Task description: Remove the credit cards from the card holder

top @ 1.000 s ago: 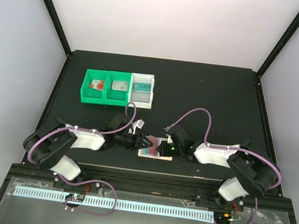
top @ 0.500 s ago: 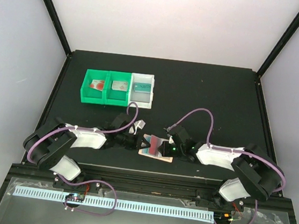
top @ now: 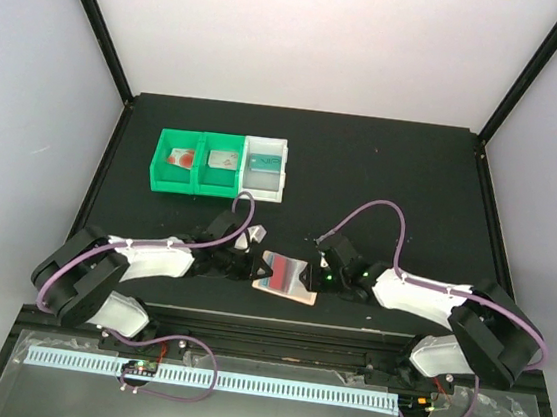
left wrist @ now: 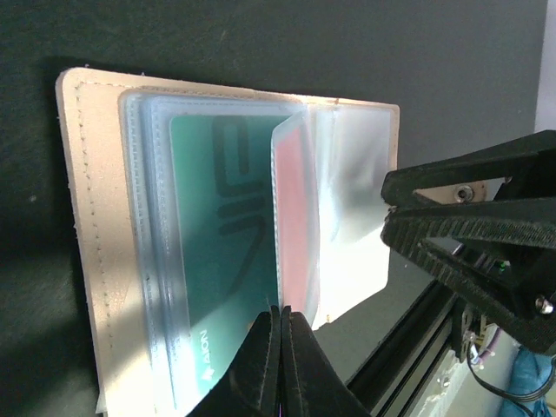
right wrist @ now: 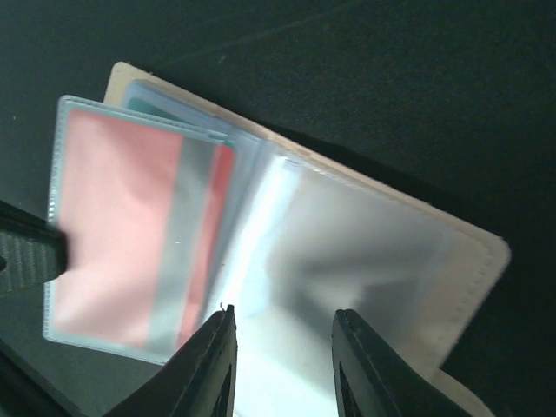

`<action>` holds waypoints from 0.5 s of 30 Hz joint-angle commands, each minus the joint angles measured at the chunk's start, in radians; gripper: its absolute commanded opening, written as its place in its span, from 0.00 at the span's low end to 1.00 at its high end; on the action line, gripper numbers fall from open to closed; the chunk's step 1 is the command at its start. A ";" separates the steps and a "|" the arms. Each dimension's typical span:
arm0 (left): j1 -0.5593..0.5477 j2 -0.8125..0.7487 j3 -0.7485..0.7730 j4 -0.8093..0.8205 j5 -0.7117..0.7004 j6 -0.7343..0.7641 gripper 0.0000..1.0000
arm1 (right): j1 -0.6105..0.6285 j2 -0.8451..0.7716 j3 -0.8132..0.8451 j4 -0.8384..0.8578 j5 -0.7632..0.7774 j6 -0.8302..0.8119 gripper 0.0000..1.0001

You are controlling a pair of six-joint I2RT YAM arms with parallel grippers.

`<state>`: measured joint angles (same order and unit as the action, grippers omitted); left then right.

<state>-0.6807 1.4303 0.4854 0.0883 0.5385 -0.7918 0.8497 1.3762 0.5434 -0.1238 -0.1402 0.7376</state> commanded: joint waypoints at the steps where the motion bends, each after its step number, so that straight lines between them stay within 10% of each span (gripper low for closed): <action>1: -0.005 -0.061 0.029 -0.125 -0.069 0.036 0.02 | 0.003 -0.026 -0.015 -0.030 0.058 0.009 0.32; 15: -0.006 -0.193 -0.013 -0.207 -0.119 0.005 0.02 | 0.003 0.043 -0.040 0.090 0.015 0.003 0.31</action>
<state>-0.6811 1.2522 0.4782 -0.0895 0.4423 -0.7776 0.8497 1.3922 0.5144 -0.0917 -0.1154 0.7418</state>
